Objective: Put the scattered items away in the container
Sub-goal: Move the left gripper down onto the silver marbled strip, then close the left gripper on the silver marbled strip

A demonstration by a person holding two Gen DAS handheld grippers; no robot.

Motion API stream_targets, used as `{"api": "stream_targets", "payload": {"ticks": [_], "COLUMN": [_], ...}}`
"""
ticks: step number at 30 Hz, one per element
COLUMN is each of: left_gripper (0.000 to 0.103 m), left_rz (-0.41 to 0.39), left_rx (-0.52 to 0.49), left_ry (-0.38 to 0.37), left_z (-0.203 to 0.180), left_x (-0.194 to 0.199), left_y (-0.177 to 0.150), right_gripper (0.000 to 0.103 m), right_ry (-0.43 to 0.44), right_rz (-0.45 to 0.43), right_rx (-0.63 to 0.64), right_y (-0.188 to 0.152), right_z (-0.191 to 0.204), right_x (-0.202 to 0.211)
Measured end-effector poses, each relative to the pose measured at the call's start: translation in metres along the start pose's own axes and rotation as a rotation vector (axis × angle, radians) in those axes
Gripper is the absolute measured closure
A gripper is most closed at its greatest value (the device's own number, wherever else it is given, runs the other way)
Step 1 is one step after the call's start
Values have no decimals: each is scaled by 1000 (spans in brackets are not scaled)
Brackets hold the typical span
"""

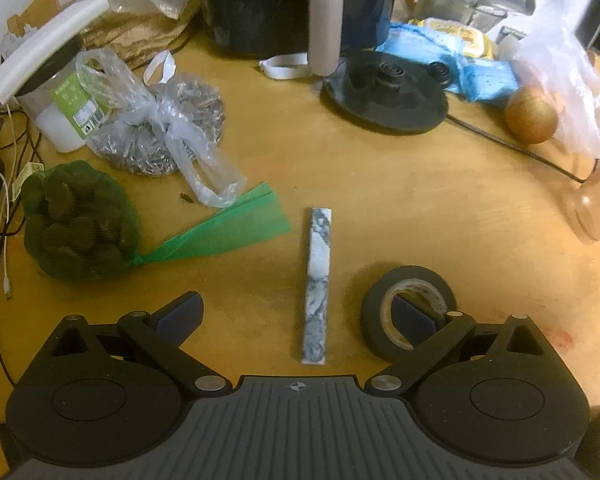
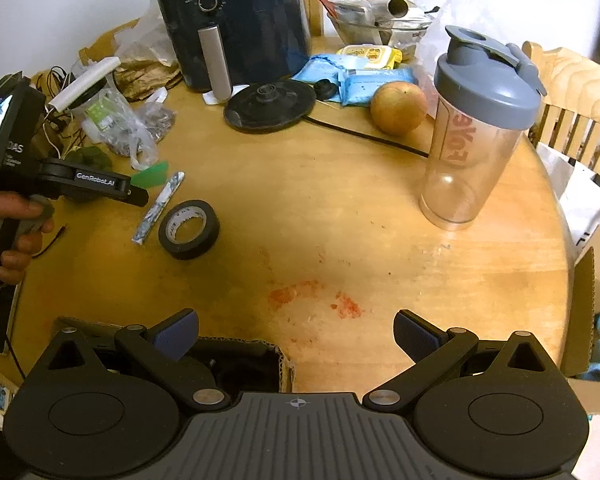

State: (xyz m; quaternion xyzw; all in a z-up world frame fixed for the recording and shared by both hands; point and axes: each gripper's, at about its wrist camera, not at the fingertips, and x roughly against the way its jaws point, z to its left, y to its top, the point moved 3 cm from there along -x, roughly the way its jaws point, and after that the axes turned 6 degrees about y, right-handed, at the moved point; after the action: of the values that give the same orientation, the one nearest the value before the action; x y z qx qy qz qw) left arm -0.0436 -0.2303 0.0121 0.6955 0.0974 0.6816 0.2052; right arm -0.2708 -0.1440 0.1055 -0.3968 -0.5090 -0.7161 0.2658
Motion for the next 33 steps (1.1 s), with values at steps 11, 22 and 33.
{"api": "stream_targets", "payload": {"ticks": [11, 22, 33], "left_gripper": [5, 36, 79], "left_rz": [80, 124, 107], "left_rx": [-26, -37, -59], "left_ry": [26, 14, 11], "left_z": [4, 2, -6], "left_x": [-38, -53, -48], "left_y": [12, 15, 17], "right_gripper": [0, 0, 0], "right_ry": [-43, -79, -89], "right_rz": [4, 2, -8], "right_rx": [-76, -128, -154], "right_y": [-7, -10, -9], "right_z": [-5, -7, -7], "right_x": [2, 6, 5]}}
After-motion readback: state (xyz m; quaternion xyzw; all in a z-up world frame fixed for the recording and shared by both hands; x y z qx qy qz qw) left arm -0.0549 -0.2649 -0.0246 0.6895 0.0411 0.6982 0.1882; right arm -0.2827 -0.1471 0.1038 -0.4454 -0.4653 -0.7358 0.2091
